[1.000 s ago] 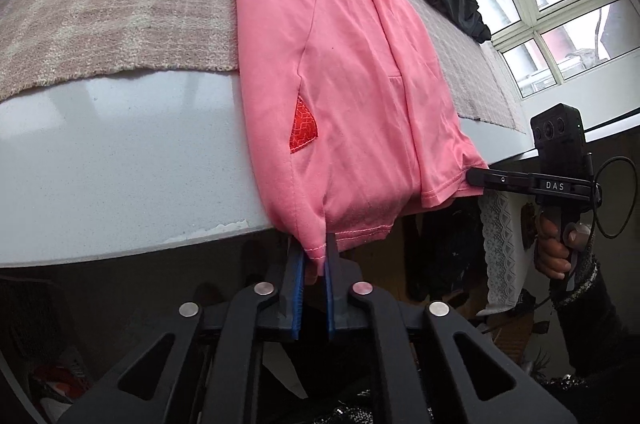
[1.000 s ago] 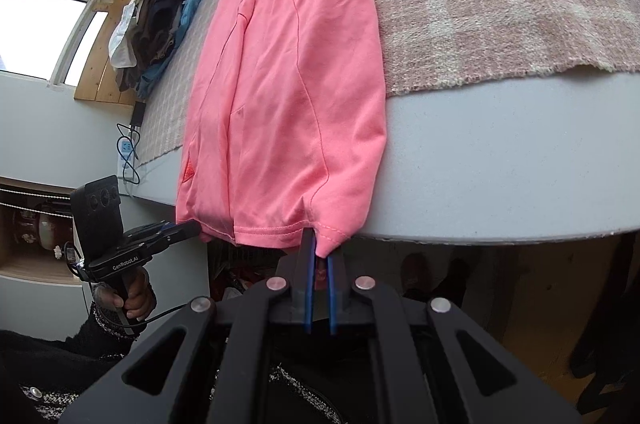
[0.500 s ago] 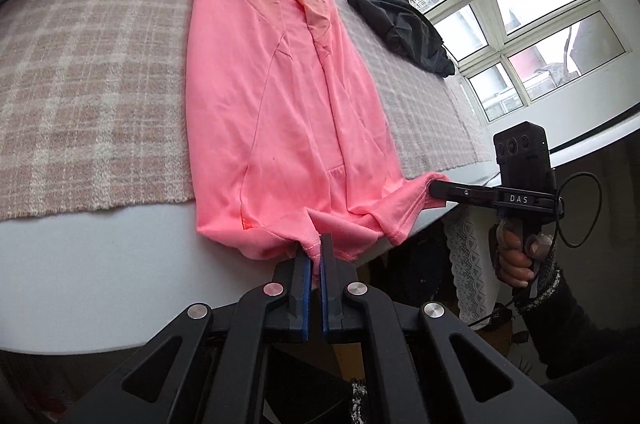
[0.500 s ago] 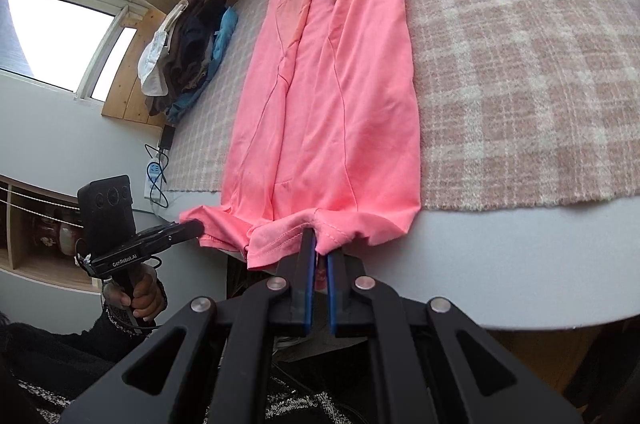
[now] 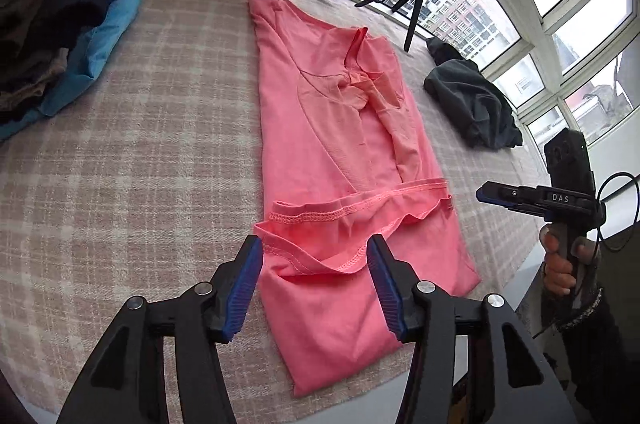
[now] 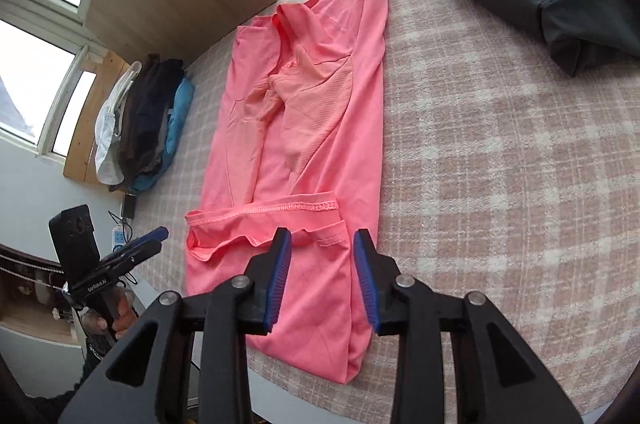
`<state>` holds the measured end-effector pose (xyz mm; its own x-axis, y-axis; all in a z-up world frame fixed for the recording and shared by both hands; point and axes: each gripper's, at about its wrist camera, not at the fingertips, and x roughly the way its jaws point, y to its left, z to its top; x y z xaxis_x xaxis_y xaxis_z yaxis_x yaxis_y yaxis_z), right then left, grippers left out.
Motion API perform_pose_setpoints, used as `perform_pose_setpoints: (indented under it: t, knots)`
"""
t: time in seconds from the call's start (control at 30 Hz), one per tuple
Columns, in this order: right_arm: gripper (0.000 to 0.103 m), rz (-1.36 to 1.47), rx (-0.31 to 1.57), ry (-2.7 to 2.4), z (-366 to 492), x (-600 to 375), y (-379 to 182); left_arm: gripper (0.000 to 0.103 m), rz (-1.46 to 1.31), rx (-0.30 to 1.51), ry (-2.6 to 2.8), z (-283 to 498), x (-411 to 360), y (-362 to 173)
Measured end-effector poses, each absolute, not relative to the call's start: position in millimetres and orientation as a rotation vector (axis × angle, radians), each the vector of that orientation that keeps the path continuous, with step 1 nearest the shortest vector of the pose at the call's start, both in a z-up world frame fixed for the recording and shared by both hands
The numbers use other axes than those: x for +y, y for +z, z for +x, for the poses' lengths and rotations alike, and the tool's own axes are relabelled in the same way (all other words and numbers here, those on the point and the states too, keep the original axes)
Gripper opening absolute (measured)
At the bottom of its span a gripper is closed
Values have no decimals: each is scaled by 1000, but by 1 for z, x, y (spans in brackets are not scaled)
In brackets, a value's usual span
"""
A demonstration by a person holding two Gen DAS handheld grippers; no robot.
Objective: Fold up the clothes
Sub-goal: 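Fold the pink T-shirt hem up toward the collar with both grippers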
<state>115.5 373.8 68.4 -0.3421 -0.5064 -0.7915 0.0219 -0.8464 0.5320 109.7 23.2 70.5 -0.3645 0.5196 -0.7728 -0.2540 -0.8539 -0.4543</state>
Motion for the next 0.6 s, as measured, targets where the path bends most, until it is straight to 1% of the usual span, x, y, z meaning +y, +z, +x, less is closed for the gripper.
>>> perform_pose_setpoints:
  t: [0.1, 0.17, 0.23, 0.3, 0.37, 0.47, 0.6]
  knots:
    - [33, 1498, -394, -2285, 129, 359, 73, 53, -1354, -191, 2292, 123, 22, 72]
    - [33, 1457, -243, -2308, 130, 347, 71, 53, -1345, -115, 2261, 127, 26, 64]
    - [33, 1454, -117, -2300, 125, 336, 65, 53, -1342, -25, 2224, 130, 34, 57]
    - [33, 1473, -29, -2282, 119, 328, 56, 53, -1332, 46, 2197, 135, 35, 53]
    - [33, 1472, -4, -2262, 116, 327, 49, 54, -1324, 59, 2172, 138, 29, 51]
    - [33, 1491, -30, -2243, 109, 329, 40, 56, -1318, 86, 2167, 136, 23, 45]
    - [33, 1502, -58, -2221, 102, 329, 31, 56, -1314, 175, 2159, 121, 38, 36]
